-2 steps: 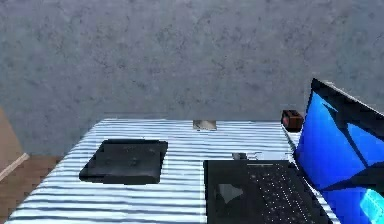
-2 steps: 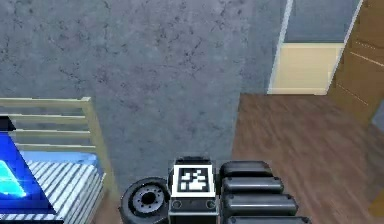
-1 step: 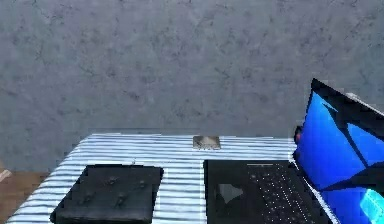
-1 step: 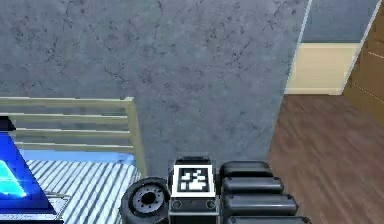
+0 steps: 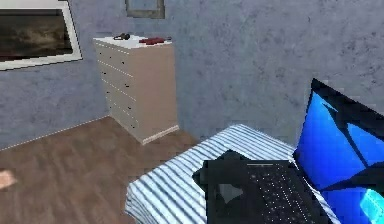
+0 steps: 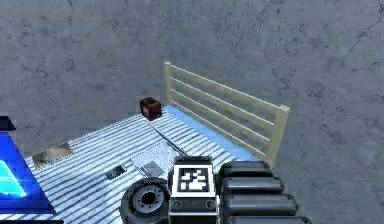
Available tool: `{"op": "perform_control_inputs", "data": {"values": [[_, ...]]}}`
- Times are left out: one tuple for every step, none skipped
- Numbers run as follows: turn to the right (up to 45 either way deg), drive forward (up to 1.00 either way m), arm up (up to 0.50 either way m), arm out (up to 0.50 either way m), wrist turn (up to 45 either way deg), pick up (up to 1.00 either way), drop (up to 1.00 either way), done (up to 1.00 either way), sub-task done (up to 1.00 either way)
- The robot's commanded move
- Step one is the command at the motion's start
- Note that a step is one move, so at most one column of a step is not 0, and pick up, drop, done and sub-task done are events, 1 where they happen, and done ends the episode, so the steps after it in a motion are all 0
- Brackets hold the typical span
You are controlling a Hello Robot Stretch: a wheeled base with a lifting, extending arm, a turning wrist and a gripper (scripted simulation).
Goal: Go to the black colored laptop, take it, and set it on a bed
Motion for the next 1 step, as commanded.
{"op": "perform_control_inputs", "data": {"values": [[-24.0,0.0,0.0,0.0,0.0,0.0,0.0,0.0,0.0]]}}
